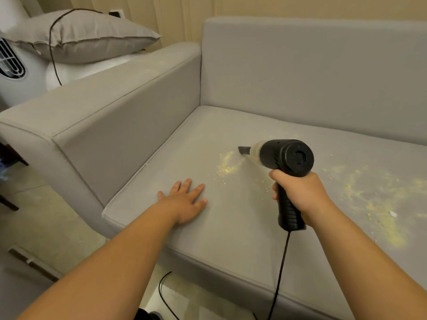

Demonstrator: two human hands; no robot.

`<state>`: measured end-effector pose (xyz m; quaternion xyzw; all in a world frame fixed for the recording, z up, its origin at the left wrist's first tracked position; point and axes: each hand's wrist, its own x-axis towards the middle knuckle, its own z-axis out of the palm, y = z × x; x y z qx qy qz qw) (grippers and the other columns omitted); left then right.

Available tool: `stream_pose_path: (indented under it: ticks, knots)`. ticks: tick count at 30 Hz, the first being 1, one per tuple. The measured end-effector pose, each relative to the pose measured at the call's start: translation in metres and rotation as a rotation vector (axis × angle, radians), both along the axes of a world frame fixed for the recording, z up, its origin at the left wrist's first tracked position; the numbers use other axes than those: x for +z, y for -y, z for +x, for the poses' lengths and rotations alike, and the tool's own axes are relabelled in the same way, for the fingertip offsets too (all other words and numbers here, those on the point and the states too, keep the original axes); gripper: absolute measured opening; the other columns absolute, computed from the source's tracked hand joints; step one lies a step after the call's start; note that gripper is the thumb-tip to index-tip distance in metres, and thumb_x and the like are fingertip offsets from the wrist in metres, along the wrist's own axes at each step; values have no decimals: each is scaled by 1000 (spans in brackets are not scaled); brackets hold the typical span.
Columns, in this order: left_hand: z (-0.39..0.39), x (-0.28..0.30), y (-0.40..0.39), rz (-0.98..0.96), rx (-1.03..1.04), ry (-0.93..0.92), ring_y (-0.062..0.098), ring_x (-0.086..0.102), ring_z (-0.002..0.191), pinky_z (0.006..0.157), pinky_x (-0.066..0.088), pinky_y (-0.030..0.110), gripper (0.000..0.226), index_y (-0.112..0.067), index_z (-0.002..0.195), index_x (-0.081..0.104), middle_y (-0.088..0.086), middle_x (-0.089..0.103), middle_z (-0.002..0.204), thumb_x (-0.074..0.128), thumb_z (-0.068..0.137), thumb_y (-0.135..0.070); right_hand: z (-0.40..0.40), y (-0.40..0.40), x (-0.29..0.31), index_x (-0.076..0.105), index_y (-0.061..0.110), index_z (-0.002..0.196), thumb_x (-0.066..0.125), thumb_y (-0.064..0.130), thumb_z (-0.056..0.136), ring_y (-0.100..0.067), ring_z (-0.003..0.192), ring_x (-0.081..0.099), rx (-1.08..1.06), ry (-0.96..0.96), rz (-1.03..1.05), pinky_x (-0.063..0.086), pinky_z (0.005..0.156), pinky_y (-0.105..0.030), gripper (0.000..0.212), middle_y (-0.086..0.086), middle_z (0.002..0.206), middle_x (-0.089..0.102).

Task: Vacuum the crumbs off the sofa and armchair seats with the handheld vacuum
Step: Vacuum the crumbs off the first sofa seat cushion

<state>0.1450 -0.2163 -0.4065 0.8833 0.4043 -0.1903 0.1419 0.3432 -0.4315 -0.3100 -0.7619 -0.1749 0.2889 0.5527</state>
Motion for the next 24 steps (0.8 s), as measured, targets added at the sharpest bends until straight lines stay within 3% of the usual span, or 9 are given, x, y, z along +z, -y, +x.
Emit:
stream_pose_path:
  ticks: [7, 12, 20, 24]
  knots:
    - [4, 1, 3, 3, -6, -5, 20, -13, 158, 119, 2, 72, 62, -56, 158, -6, -12, -18, 171, 17, 102, -70, -13, -13, -3, 72, 3, 101, 75, 17, 88, -21, 61, 70, 129, -27, 4, 61, 74, -42, 19, -12, 73, 73]
    - [2, 1, 3, 6, -12, 3, 20, -13, 158, 120, 3, 71, 61, -56, 159, -5, -12, -17, 171, 18, 103, -68, -3, -5, -2, 73, 7, 95, 76, 17, 86, -22, 60, 71, 20, -33, 35, 62, 77, -45, 14, -11, 73, 73]
    - [3, 2, 6, -1, -8, 7, 21, -14, 158, 120, 0, 70, 62, -56, 158, -4, -11, -17, 171, 18, 102, -70, -18, 1, 1, 72, 4, 101, 76, 17, 87, -23, 61, 69, 122, -37, 10, 59, 72, -42, 19, -12, 72, 72]
    - [6, 4, 19, -7, -24, 17, 21, -15, 158, 121, -1, 69, 62, -55, 159, -3, -10, -16, 172, 18, 103, -68, -16, 8, 9, 73, 6, 95, 77, 17, 85, -25, 65, 70, 4, -9, 49, 61, 76, -44, 15, -11, 71, 73]
